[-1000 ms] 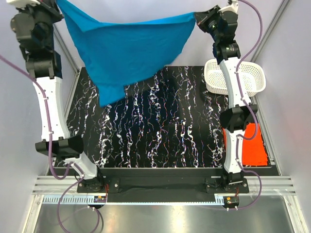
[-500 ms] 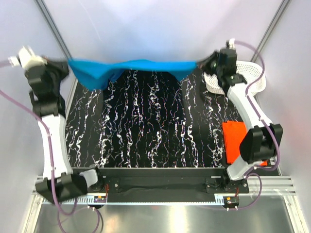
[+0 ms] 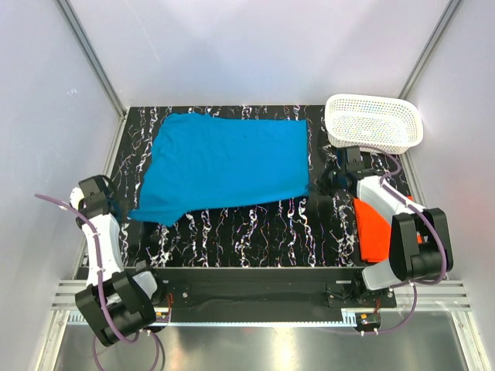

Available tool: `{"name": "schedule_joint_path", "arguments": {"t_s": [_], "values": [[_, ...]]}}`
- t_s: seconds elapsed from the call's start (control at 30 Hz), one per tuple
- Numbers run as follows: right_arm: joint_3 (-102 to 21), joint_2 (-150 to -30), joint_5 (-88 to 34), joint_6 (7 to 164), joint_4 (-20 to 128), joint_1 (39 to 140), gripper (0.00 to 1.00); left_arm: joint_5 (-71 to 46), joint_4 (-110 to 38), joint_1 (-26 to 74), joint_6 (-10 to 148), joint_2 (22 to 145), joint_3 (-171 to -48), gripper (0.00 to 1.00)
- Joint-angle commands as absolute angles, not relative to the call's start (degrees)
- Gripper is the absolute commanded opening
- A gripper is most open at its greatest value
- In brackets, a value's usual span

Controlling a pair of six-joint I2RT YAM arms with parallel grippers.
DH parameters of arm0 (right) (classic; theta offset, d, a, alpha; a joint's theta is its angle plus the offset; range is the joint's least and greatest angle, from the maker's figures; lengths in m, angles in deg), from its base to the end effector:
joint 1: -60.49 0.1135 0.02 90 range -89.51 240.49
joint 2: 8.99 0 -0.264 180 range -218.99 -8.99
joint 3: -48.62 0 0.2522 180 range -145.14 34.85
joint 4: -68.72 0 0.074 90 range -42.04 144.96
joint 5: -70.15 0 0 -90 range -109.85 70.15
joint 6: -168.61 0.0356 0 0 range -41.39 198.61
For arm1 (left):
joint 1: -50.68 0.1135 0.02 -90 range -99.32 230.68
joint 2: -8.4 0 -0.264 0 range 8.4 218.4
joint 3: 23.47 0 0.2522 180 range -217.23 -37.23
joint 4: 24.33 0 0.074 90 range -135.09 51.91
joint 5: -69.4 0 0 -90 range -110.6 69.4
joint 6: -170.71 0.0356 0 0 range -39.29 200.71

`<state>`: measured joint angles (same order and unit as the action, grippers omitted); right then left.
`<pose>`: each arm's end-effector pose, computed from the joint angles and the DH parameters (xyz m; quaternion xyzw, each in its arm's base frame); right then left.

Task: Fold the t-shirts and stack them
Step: Flatten the tshirt out

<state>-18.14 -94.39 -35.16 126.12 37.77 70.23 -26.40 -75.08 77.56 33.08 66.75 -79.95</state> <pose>0.3020 0.0614 0.2136 0.2575 0.8949 0.2737 0.2406 0.1767 0.0936 0.2431 -0.5856 0.7432 -0.0105 0.3234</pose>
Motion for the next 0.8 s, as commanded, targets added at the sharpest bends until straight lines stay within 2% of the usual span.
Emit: {"name": "schedule_joint_path", "arguments": {"t_s": [0.0,0.17,0.4,0.57,0.77], "values": [[-15.34,-89.41,-37.52,123.01,35.90,70.07,0.00,-24.56,-76.31,78.63,33.26,63.69,-78.90,0.00],[-12.17,-88.53,-36.82,120.81,33.08,69.98,0.00,-20.97,-76.50,78.63,31.40,64.82,-76.96,0.00],[-13.83,-89.49,-34.62,117.11,31.15,70.07,0.01,-8.92,-72.03,78.63,40.98,65.61,-82.66,0.00],[-23.13,-94.06,-32.52,114.92,30.35,70.07,0.02,2.40,-62.03,78.28,39.33,69.56,-87.75,0.00],[-44.83,-105.30,-29.79,114.38,30.35,70.07,0.02,9.45,-44.38,73.21,33.97,75.45,-99.42,0.00]]}}
